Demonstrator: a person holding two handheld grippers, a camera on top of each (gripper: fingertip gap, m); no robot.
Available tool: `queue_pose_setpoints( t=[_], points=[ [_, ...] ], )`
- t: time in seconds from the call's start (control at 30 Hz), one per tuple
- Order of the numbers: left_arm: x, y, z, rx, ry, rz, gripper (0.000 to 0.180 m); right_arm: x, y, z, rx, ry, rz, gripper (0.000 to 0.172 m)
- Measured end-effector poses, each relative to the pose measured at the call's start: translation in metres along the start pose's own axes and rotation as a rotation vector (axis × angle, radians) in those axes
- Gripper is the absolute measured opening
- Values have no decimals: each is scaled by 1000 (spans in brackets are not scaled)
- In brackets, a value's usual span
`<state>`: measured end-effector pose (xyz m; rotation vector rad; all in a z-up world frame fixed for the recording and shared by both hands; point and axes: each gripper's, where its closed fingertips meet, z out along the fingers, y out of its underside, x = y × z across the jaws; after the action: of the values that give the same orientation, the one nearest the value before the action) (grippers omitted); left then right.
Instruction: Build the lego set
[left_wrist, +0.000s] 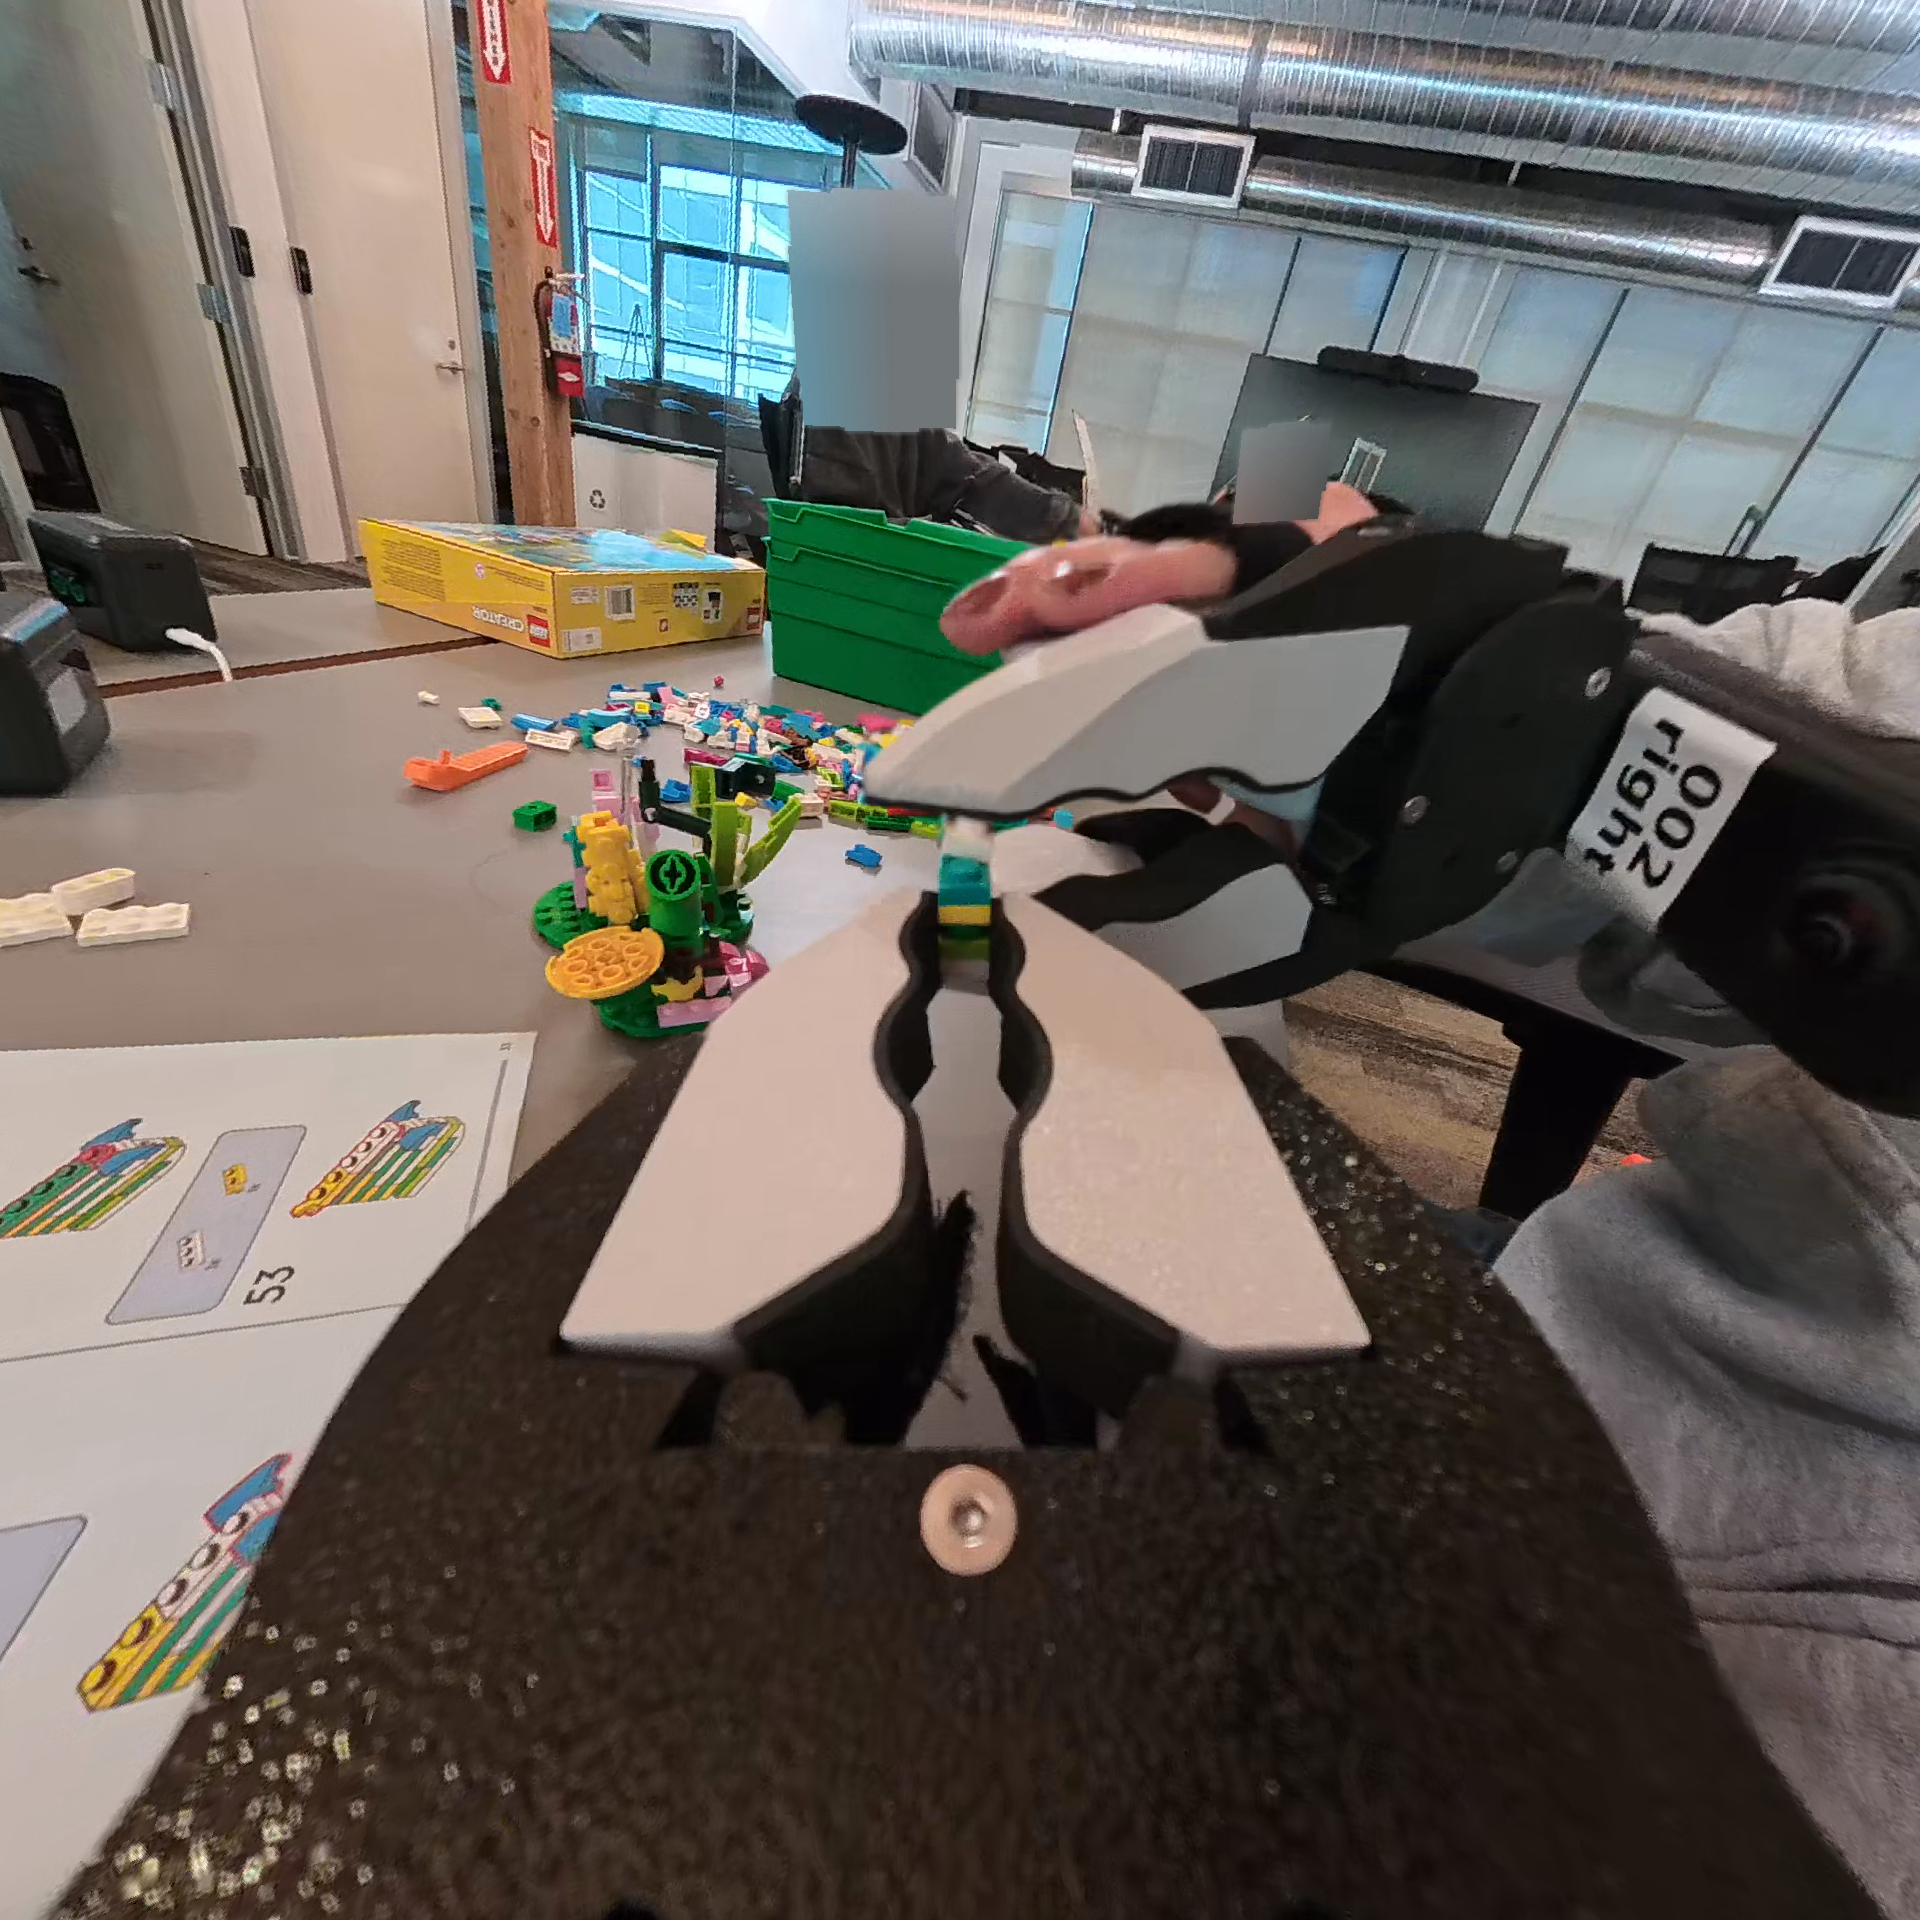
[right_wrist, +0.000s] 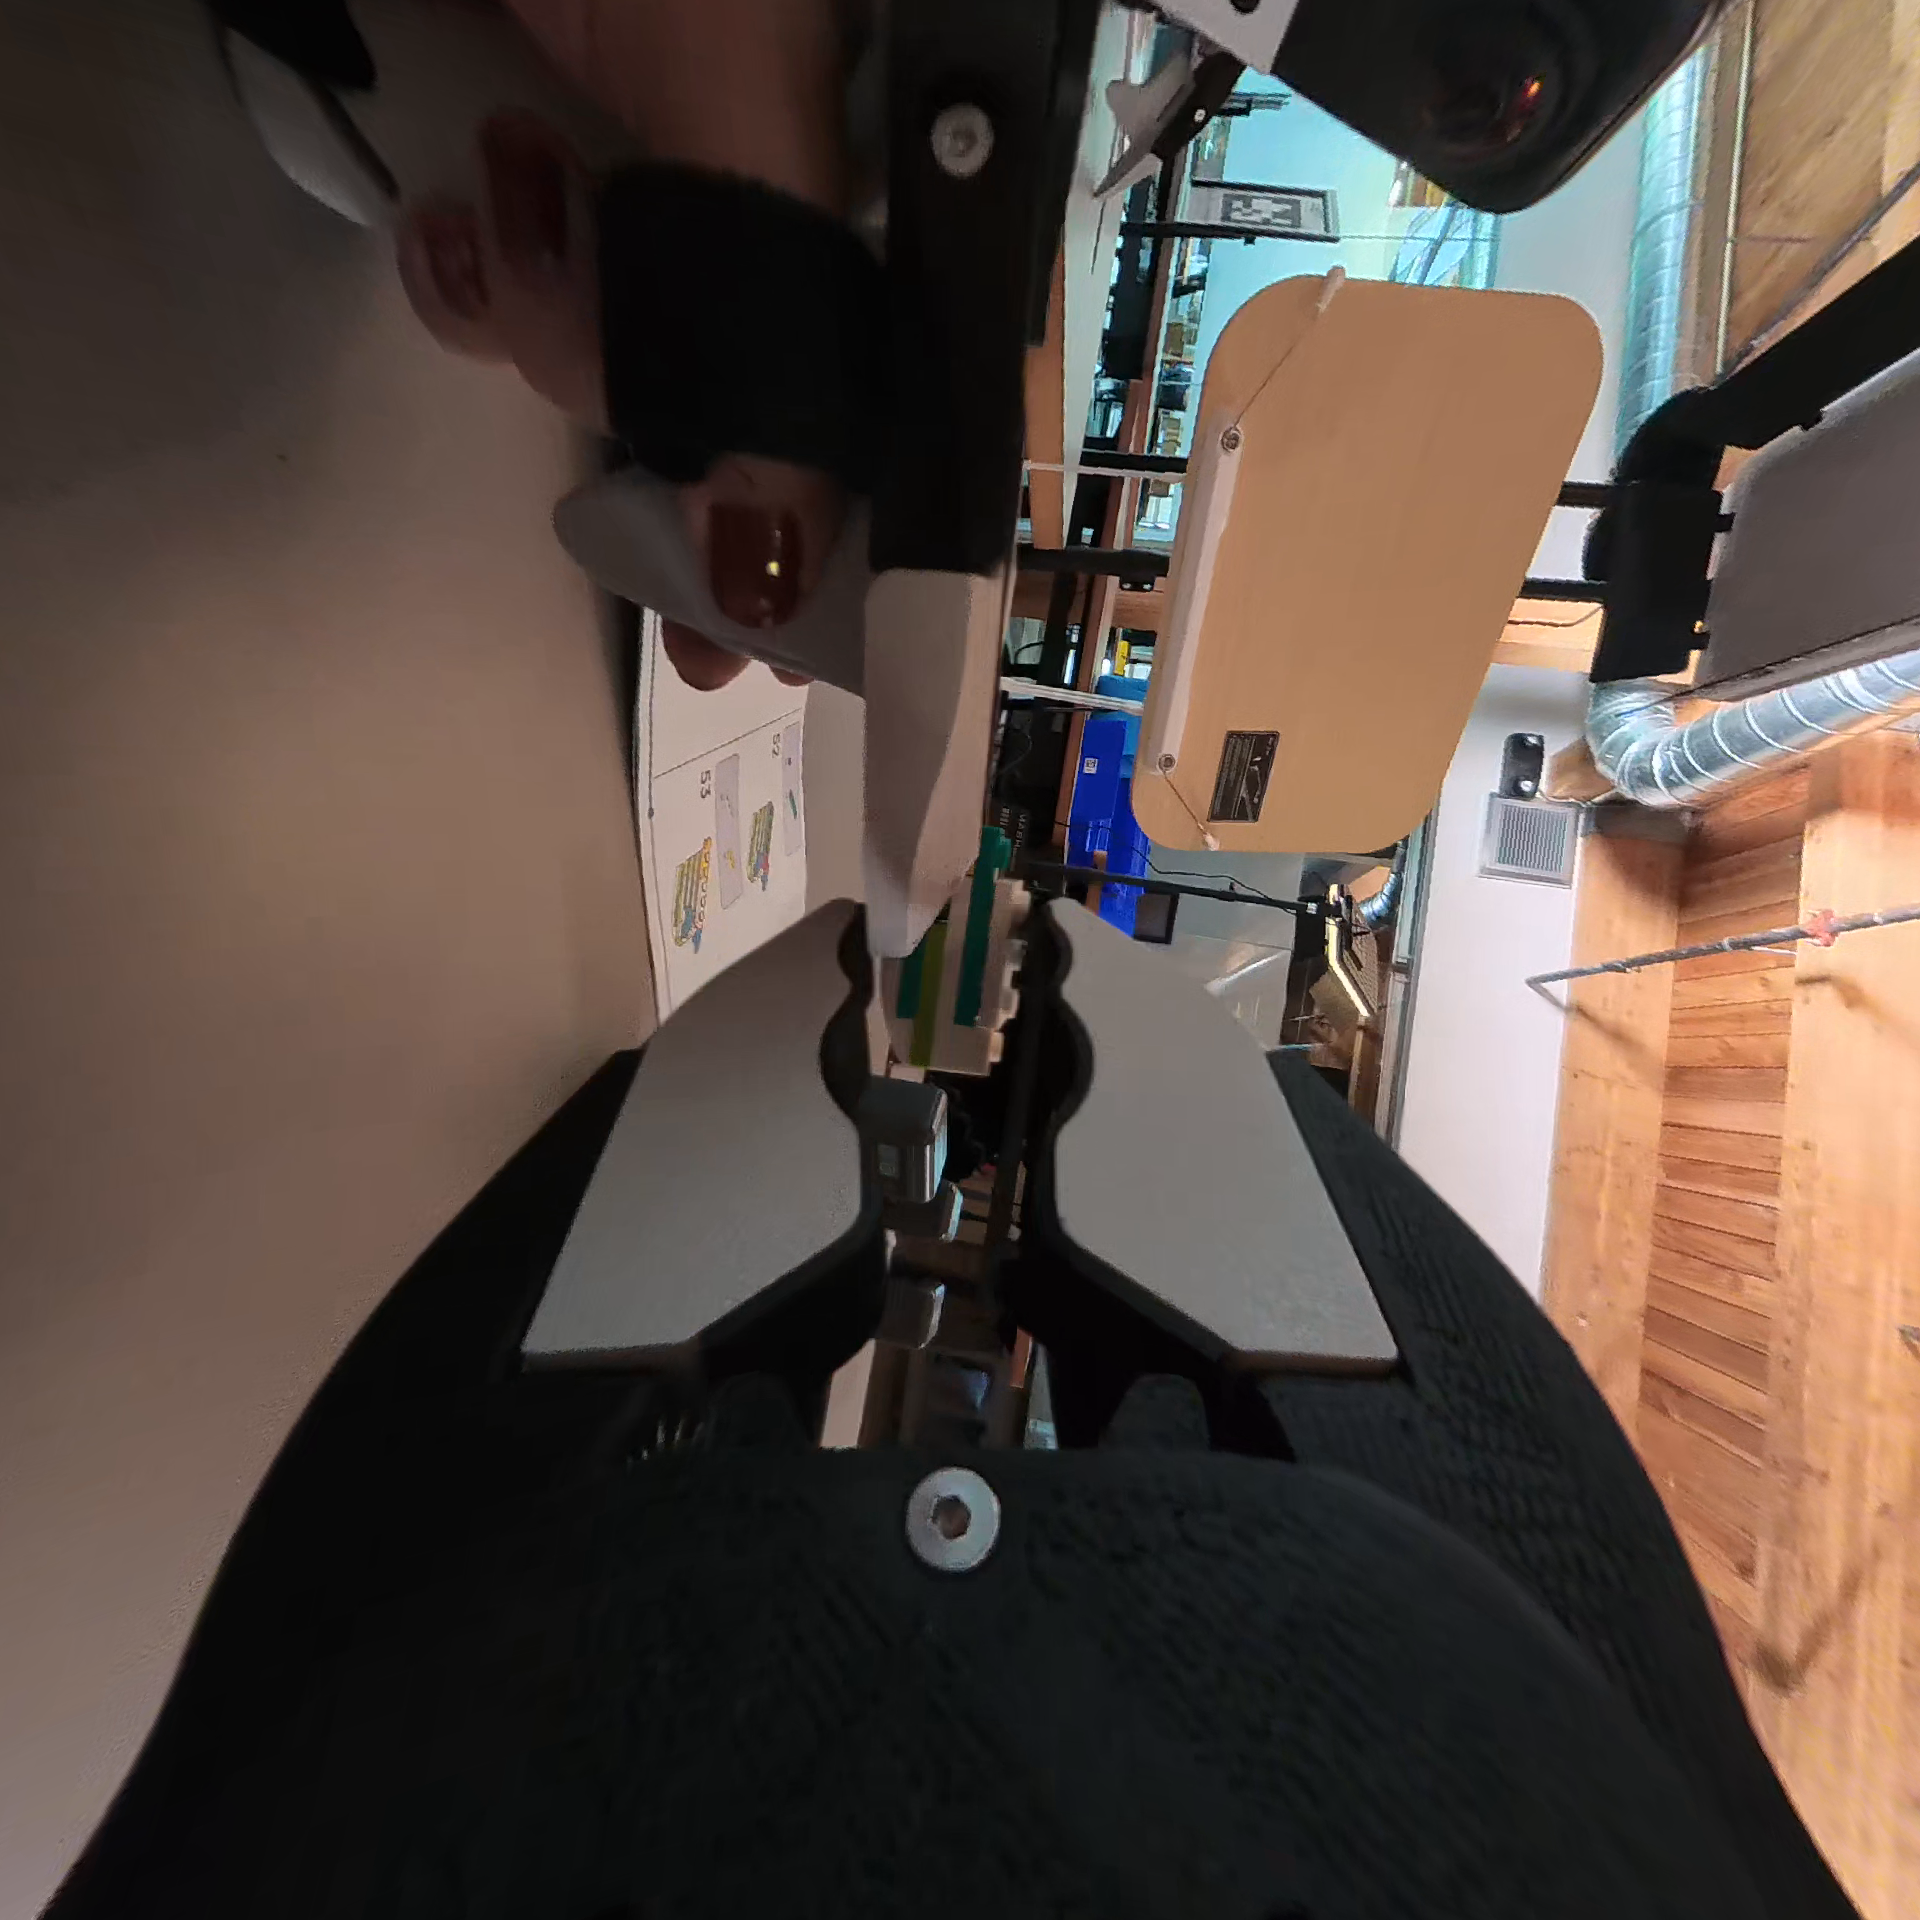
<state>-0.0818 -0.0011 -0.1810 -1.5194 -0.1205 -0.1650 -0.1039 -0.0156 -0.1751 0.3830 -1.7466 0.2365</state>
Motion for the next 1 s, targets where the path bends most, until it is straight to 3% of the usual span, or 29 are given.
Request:
queue_pose_setpoints(
  t=[0.47,0.77,1.0],
  points=[
    [3,1,2,-3,-2,31,9,-7,2,-1,-12,-168,108,23],
    [5,1,1,-6,16,8,8,-5,1,-3,-12,-104,126,23],
    [-1,6,3,-51,-49,86,8,-20,18,-16,-90,-169,224,38]
  ],
)
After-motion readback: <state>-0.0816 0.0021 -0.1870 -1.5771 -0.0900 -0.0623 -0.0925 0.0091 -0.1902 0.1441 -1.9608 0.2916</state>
